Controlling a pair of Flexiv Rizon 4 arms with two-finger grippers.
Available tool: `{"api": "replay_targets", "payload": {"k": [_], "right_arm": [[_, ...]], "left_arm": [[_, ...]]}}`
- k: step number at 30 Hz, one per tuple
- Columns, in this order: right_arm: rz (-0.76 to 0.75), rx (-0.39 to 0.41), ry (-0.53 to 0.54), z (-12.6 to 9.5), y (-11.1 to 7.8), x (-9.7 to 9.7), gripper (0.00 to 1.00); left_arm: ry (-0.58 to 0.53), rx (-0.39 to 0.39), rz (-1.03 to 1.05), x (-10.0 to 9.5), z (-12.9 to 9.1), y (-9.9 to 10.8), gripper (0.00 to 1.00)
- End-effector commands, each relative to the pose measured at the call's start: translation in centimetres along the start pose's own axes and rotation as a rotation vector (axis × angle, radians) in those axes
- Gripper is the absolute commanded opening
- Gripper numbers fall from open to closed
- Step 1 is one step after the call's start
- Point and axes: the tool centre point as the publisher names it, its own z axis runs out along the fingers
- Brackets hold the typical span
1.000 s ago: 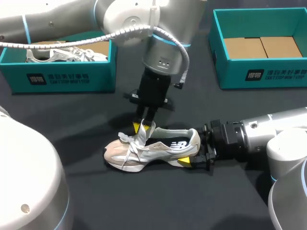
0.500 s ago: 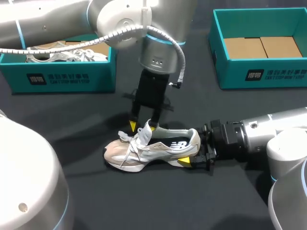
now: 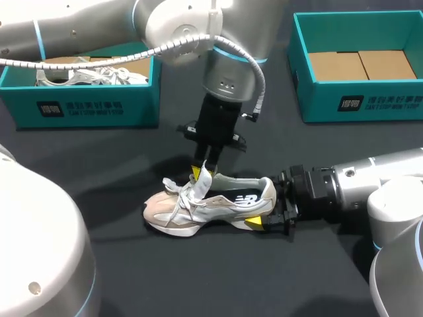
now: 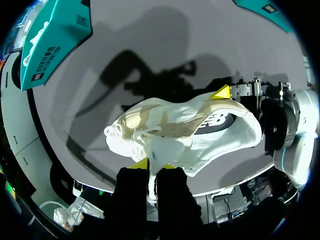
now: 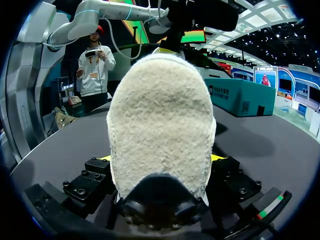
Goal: Take the shoe out of the shoebox, open the shoe tongue, remove and reinsert the insole, then place the shoe into the shoebox
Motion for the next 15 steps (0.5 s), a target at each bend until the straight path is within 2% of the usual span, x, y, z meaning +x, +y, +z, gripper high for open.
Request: {"api": "replay_targets", "payload": {"k": [1, 6, 15], "right_arm": [[-0.001, 0.002, -0.001, 0.2, -0.1, 0.0, 0.00], [-0.001, 0.002, -0.001, 0.2, -0.1, 0.0, 0.00], [-0.001, 0.002, -0.001, 0.2, -0.1, 0.0, 0.00]], "left_arm": [[0.210, 0.039, -0.043, -3.6, 0.3, 1.2, 0.00], [0.295, 0.067, -0.099, -5.2, 0.6, 1.3, 0.00], [0.327, 0.119, -0.144, -7.5, 2.3, 0.8, 0.00]]}}
